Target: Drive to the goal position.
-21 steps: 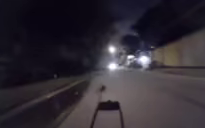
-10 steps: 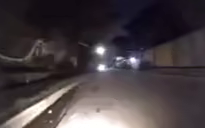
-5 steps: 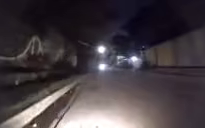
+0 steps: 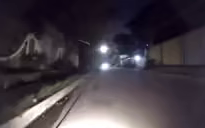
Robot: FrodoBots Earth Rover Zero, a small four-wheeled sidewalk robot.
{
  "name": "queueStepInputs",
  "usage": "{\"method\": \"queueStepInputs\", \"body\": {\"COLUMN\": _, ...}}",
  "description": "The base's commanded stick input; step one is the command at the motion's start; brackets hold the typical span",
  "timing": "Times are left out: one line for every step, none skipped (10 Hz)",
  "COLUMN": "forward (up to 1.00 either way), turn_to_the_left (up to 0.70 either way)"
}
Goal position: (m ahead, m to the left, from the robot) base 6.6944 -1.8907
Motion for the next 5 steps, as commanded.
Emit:
{"method": "queueStepInputs", "body": {"forward": 0.7, "turn_to_the_left": 0.0}}
{"method": "queueStepInputs", "body": {"forward": 0.7, "turn_to_the_left": 0.0}}
{"method": "queueStepInputs", "body": {"forward": 0.7, "turn_to_the_left": 0.0}}
{"method": "queueStepInputs", "body": {"forward": 0.7, "turn_to_the_left": 0.0}}
{"method": "queueStepInputs", "body": {"forward": 0.7, "turn_to_the_left": 0.0}}
